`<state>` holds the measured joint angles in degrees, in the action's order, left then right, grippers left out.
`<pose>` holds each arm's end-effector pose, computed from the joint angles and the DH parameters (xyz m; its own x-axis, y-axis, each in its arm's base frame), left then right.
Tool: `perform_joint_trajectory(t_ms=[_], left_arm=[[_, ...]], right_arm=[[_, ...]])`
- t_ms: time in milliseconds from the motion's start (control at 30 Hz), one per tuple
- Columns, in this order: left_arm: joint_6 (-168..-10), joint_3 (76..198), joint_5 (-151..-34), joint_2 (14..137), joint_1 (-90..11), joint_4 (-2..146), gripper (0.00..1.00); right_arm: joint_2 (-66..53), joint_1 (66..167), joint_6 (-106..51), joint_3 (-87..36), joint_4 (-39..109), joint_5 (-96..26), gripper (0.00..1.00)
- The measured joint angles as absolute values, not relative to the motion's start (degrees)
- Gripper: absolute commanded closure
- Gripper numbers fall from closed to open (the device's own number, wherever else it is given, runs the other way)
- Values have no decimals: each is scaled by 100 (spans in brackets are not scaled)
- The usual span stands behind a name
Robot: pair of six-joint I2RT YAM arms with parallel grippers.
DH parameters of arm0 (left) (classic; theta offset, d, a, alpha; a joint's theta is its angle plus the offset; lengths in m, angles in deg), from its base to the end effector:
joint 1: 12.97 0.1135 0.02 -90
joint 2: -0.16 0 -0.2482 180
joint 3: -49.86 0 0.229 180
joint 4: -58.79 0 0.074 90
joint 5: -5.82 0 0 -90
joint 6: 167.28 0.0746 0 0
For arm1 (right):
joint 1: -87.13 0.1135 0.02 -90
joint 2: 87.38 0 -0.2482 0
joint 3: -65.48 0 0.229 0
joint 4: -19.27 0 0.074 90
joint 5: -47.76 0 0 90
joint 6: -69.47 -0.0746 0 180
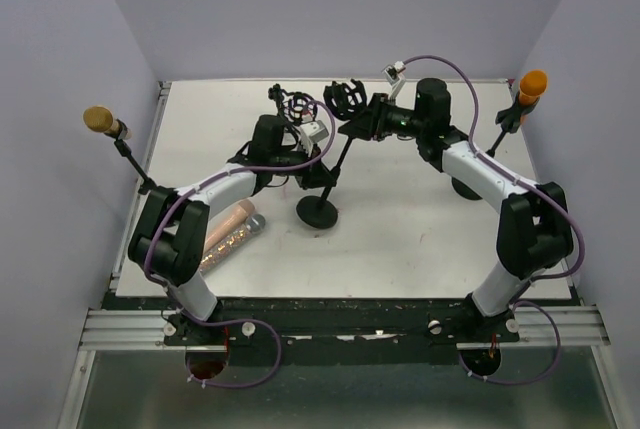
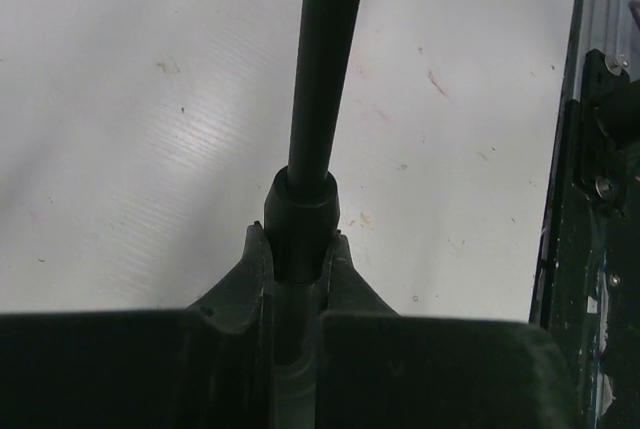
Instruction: Remove the microphone from the stand
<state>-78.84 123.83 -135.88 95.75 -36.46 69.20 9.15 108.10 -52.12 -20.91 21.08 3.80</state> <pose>0.3059 -0.1968 0.2124 -0.5096 0.2031 -0.8361 0.8437 0.3089 -0.4391 0.3512 0.1921 0.2937 -0.6393 0.1444 -0.7553 -0.6705 0.3763 0.6394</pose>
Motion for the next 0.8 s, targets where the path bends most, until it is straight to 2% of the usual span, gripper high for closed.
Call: perform_joint_trajectory(t_ms=[67,133,367,500,533,567,700,800], left_arm=[[-7854,12394,-13371,9527,-3723,7008,100],[-7773,12364,-12530,9261,-3996,7261,100],[-7633,11804,-7907,8083,-5480,7373,100],[-7478,11723,-6915,8093,-5816,7154,100],[-7397,11647,-6845,8093,-5851,7058,93],[-7331,11605,-6838,8096,-5860,7030,78],[-7227,11811,-7407,8155,-5639,7506,41],[-7334,12195,-8272,8179,-5211,8020,31]], right_arm=[[970,10812,-5387,-2159,2151,253,99],[1025,10819,-5634,-2257,2302,61,99],[1304,10858,-6692,-3158,3727,-794,99],[1396,10869,-7179,-3330,4066,-1078,99],[1403,10869,-7269,-3300,4092,-1132,99],[1416,10871,-7324,-3265,4125,-1176,99],[1418,10875,-7169,-3079,3996,-1231,99],[1390,10871,-6640,-2753,3509,-1038,99]])
